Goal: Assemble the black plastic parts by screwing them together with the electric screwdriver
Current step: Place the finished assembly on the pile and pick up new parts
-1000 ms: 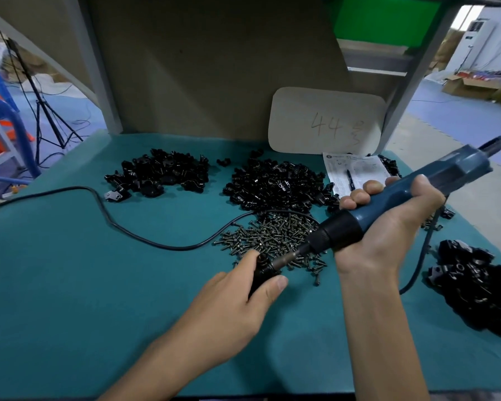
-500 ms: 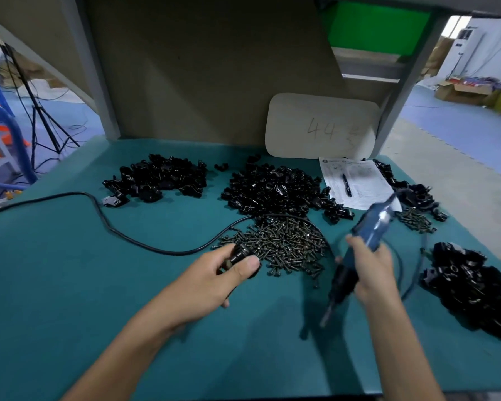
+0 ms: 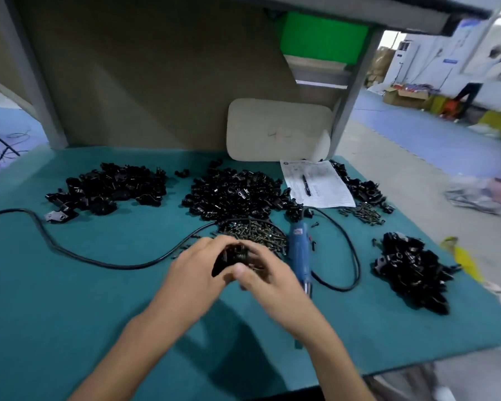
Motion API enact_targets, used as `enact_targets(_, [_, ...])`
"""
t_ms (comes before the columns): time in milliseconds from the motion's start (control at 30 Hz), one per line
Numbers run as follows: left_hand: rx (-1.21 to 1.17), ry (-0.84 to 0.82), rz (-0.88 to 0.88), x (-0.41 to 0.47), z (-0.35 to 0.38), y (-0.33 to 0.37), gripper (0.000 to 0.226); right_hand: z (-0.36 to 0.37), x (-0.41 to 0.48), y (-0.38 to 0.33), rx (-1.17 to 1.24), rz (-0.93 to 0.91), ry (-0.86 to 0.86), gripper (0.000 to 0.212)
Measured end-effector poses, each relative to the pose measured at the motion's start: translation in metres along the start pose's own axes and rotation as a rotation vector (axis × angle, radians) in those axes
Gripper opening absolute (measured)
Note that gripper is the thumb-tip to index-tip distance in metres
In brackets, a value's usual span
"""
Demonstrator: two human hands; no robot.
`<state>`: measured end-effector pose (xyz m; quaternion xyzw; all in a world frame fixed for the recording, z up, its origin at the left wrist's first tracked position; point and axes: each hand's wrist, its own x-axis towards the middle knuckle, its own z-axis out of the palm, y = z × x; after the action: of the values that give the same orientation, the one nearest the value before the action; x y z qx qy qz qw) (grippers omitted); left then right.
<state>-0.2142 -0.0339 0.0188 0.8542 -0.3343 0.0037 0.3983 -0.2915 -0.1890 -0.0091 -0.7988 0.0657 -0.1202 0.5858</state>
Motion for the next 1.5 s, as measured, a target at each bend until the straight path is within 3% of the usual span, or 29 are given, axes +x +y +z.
enact_targets(167, [-0.038, -0.121, 0.071, 0.002, 0.007, -0.009, 0.059, -0.035, -0.019, 0.012, -0.042, 0.015, 0.226, 0.031])
enact_targets(300, [-0.198, 0.087, -0.03, 0.018, -0.007, -0.053, 0.034, -0.13, -0.032, 0.04, -0.44, 0.143, 0.514, 0.021])
enact_targets(400, [-0.212, 0.201, -0.096, 0.029, -0.012, -0.091, 0.024, -0.2, -0.035, 0.064, -0.787, 0.266, 0.689, 0.026])
enact_targets(567, [-0.233, 0.318, -0.169, 0.045, -0.004, -0.139, 0.04, -0.268, -0.034, 0.092, -0.935, 0.366, 0.845, 0.036])
enact_targets(667, [-0.248, 0.347, -0.196, 0.05, 0.004, -0.155, 0.047, -0.28, -0.031, 0.105, -0.939, 0.411, 0.795, 0.041])
enact_targets(833, [-0.258, 0.447, -0.235, 0.055, 0.011, -0.171, 0.036, -0.278, -0.02, 0.122, -0.922, 0.628, 0.579, 0.063])
enact_targets(967, [-0.271, 0.545, -0.258, 0.061, 0.004, -0.187, 0.028, -0.274, -0.019, 0.114, -0.92, 0.579, 0.677, 0.067])
enact_targets(1067, [-0.234, 0.683, -0.266, 0.071, 0.004, -0.219, 0.016, -0.255, -0.007, 0.104, -0.999, 0.438, 0.721, 0.071])
enact_targets(1167, [-0.203, 0.73, -0.353, 0.091, -0.002, -0.259, 0.035, -0.219, 0.026, 0.083, -0.975, 0.261, 0.589, 0.075])
enact_targets(1267, [-0.072, 0.717, -0.475, 0.106, -0.01, -0.296, 0.047, -0.176, 0.075, 0.059, -0.882, 0.097, 0.345, 0.065])
enact_targets(1400, [0.052, 0.488, -0.499, 0.11, -0.021, -0.329, 0.07, -0.119, 0.142, 0.051, -0.885, -0.008, 0.018, 0.06])
enact_targets(1500, [0.207, 0.351, -0.482, 0.113, -0.021, -0.341, 0.101, -0.088, 0.182, 0.063, -0.916, 0.064, -0.12, 0.063])
